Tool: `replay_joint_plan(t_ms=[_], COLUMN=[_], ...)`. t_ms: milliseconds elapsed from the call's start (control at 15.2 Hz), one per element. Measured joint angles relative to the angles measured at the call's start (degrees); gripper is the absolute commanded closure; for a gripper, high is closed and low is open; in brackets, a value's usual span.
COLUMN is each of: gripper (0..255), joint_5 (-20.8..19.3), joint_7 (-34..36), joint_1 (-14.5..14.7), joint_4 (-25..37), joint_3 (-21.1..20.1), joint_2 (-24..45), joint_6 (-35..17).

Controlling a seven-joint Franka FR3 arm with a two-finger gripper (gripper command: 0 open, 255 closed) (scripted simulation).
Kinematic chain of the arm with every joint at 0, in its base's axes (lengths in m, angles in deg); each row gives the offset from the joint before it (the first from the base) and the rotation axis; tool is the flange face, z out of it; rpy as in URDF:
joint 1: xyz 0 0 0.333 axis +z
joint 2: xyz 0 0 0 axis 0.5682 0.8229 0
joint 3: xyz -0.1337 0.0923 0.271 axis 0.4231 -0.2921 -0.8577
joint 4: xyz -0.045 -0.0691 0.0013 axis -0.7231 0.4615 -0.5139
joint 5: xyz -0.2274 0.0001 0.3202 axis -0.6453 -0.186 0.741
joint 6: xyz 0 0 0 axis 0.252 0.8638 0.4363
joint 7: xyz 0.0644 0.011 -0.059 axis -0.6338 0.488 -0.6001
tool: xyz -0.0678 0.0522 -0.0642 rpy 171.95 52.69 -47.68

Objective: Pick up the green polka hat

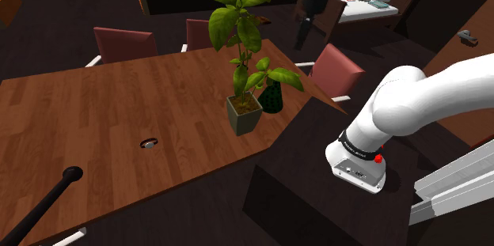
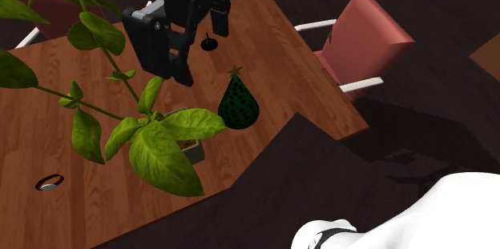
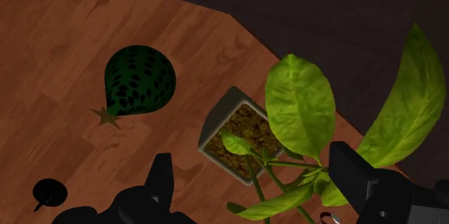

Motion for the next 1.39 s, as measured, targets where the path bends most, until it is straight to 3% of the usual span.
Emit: replay_joint_plan(t_ms=[396, 792, 1056, 1386], gripper=[0, 0, 0, 0], joint_5=[-4.2, -5.5, -3.5, 2.4], joint_7=[-12.5, -25.8, -35.2, -47.7], joint_1=[0.6, 2.5, 4.2, 5.0], joint_4=[-3.2, -1.6, 1.3, 5.4], joint_3=[6.2, 12.8, 15.8, 17.5], joint_2=[7.9, 21.9, 31.3, 43.5], joint_6=[-10.9, -23.3, -29.8, -37.2])
